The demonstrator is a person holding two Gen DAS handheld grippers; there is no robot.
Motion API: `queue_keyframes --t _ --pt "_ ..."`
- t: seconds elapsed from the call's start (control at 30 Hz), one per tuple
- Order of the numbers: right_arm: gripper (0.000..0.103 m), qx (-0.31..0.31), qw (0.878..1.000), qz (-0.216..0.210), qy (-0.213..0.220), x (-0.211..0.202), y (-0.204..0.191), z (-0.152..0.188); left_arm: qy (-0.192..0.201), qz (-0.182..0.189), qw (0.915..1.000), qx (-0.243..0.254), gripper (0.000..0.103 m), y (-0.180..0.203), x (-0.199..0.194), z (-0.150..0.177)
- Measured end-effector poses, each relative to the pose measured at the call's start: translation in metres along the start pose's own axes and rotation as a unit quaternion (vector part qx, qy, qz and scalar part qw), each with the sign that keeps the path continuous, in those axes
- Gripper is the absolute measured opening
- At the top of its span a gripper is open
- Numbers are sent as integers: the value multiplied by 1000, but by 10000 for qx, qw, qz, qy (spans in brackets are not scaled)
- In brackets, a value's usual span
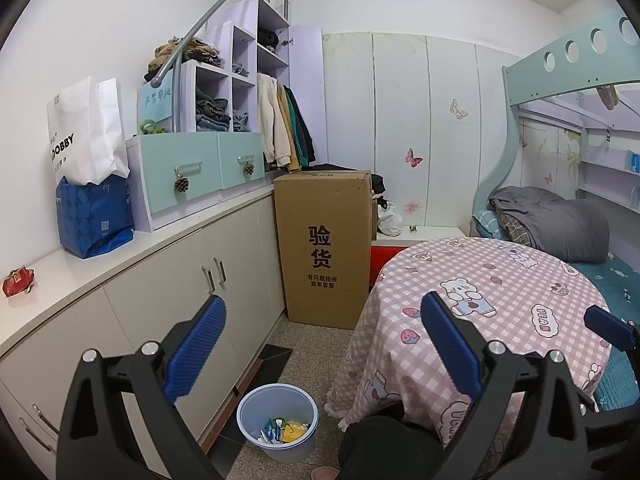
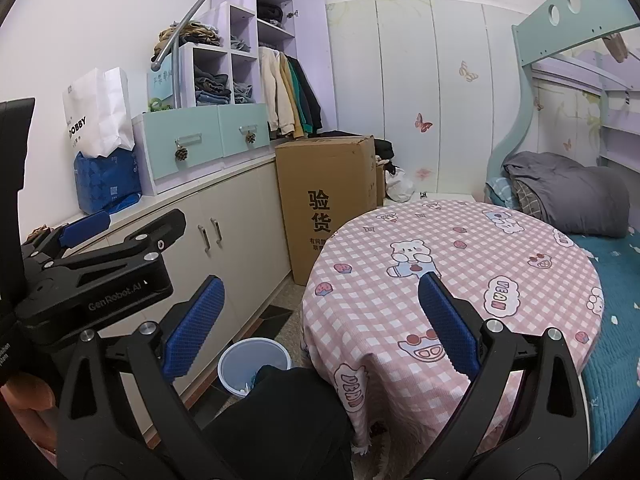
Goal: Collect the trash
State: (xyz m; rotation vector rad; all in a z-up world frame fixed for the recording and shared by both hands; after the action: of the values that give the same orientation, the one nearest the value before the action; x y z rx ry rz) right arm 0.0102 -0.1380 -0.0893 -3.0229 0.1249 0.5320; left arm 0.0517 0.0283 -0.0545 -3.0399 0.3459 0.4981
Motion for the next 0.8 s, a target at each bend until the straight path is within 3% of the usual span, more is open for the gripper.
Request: queue_keyframes --t 0.8 --pt "95 -6 10000 1 -14 0 -1 1 -6 -11 10000 -3 96 -4 -1 4"
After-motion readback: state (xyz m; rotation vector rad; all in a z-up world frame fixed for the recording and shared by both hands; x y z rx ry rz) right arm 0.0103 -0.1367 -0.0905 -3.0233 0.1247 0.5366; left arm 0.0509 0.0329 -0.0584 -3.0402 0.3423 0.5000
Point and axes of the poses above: each gripper's, at about its wrist camera, not at the fingertips, and x roughly the way its jaws point, y to its right, z to its underside, the point moved 9 cm from there along x, roughly the way its jaws point, and after that the axes turned 8 degrees about z, right-handed, at the moved point
